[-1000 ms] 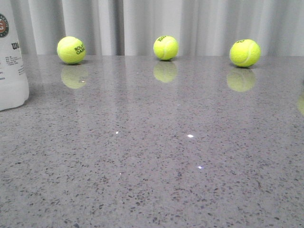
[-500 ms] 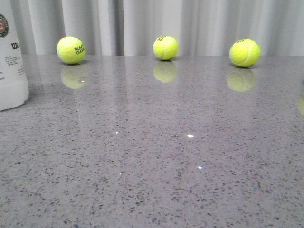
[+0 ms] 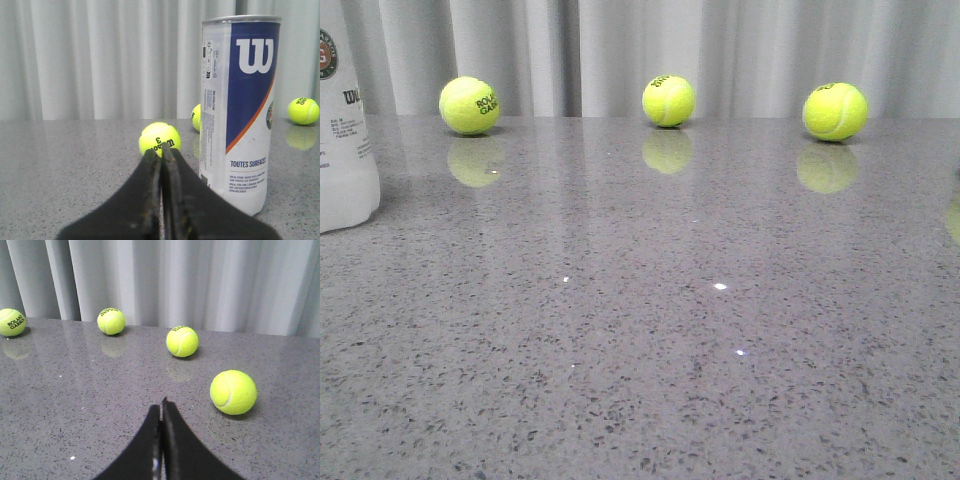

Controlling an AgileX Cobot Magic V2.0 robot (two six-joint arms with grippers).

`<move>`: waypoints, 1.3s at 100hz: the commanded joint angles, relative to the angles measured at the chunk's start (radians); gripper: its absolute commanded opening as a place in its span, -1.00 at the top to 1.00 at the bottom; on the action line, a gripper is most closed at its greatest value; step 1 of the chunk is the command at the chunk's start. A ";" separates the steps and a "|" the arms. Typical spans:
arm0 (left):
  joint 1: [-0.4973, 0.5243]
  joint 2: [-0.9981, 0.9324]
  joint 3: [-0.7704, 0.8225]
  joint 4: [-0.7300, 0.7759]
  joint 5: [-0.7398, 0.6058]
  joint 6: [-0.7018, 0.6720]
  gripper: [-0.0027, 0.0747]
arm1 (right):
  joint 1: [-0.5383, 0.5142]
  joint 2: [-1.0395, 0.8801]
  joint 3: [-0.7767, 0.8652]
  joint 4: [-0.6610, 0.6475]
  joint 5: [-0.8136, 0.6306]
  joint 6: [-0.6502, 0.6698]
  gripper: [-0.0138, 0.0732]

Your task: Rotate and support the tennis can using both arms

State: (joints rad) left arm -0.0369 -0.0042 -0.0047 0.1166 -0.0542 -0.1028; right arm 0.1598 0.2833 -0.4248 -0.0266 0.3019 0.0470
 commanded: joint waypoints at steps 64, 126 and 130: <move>0.003 -0.040 0.048 -0.002 -0.074 -0.011 0.99 | -0.006 -0.004 0.035 -0.016 -0.171 -0.003 0.84; 0.003 -0.040 0.048 -0.002 -0.074 -0.011 0.99 | -0.129 -0.313 0.386 0.005 -0.369 0.001 0.84; 0.003 -0.040 0.048 -0.002 -0.074 -0.011 0.99 | -0.129 -0.313 0.405 0.005 -0.393 0.001 0.84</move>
State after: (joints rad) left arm -0.0369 -0.0042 -0.0047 0.1166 -0.0542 -0.1055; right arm 0.0393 -0.0078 -0.0298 -0.0232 0.0387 0.0474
